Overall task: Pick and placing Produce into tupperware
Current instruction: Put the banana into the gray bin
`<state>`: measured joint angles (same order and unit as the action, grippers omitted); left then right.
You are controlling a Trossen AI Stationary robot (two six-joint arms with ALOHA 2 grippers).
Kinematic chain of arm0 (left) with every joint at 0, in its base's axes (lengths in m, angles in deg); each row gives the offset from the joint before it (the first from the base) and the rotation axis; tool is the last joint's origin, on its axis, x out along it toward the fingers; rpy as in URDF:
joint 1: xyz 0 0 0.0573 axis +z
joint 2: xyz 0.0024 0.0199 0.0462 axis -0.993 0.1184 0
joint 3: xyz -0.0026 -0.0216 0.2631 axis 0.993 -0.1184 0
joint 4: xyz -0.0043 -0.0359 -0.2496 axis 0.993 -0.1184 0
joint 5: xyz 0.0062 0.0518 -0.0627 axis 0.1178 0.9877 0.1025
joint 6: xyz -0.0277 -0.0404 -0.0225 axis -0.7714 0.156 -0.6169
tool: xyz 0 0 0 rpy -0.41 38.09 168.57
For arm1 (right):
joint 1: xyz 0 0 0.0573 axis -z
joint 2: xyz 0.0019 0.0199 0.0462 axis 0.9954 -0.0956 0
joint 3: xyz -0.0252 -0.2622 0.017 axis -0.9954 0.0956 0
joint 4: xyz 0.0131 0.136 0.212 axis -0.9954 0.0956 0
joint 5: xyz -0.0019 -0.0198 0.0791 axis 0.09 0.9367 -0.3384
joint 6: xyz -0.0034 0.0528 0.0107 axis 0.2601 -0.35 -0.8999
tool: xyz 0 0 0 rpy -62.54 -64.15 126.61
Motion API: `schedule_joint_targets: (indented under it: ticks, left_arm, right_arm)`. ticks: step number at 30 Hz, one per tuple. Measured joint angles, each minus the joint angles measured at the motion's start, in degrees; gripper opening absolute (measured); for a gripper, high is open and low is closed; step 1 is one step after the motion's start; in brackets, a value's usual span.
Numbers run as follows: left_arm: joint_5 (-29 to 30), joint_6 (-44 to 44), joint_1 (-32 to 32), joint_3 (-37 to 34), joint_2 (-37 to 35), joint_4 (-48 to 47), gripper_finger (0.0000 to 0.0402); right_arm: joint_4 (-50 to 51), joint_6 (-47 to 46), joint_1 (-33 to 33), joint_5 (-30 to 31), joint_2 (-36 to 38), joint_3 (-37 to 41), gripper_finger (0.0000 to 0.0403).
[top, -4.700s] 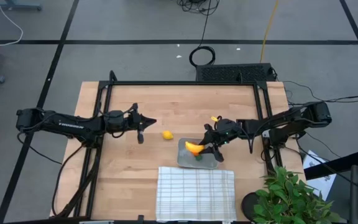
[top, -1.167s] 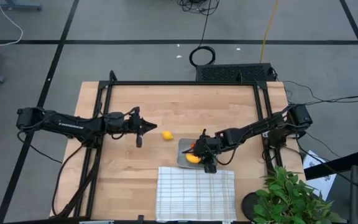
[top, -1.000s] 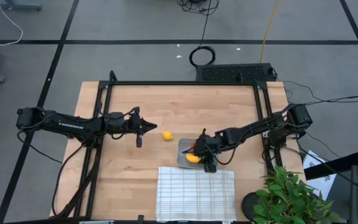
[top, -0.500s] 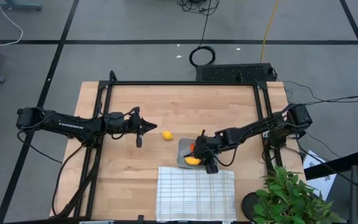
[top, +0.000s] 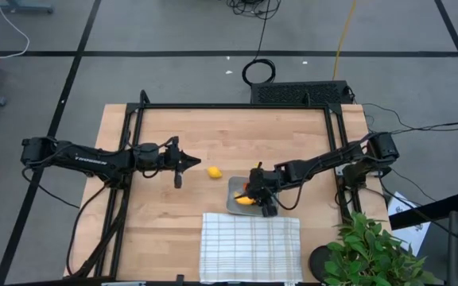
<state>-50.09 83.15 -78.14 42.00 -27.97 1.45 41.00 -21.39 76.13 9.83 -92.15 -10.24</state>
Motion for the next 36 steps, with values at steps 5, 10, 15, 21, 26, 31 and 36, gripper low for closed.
schedule_joint_targets:
  ticks: [5,10,15,21,26,31,36]
  left_arm:
    - [0.0,0.0,0.0,0.0,0.0,0.0,0.0021]
    - [0.0,0.0,0.0,0.0,0.0,0.0,0.0021]
    - [0.0,0.0,0.0,0.0,0.0,0.0,0.0021]
    - [0.0,0.0,0.0,0.0,0.0,0.0,0.0021]
    - [0.0,0.0,0.0,0.0,0.0,-0.1,0.0021]
    - [0.0,0.0,0.0,0.0,0.0,0.0,0.0021]
    - [0.0,0.0,0.0,0.0,0.0,-0.1,0.0021]
  right_arm:
    - [-0.8,1.6,-1.0,2.7,0.0,0.0,0.0119]
    - [-1.2,1.9,-1.2,3.0,-0.6,0.0,0.0119]
    - [-2.5,1.7,-1.1,3.0,-1.4,0.0,0.0119]
    - [-2.6,1.7,-1.1,2.6,-3.3,0.0,0.0119]
    - [-2.8,1.7,-1.1,2.5,-4.5,0.0,0.0125]
    - [-3.4,0.7,-1.1,2.6,-4.0,0.0,0.0156]
    - [-3.5,-0.5,-1.1,2.6,-4.0,0.0,0.0183]
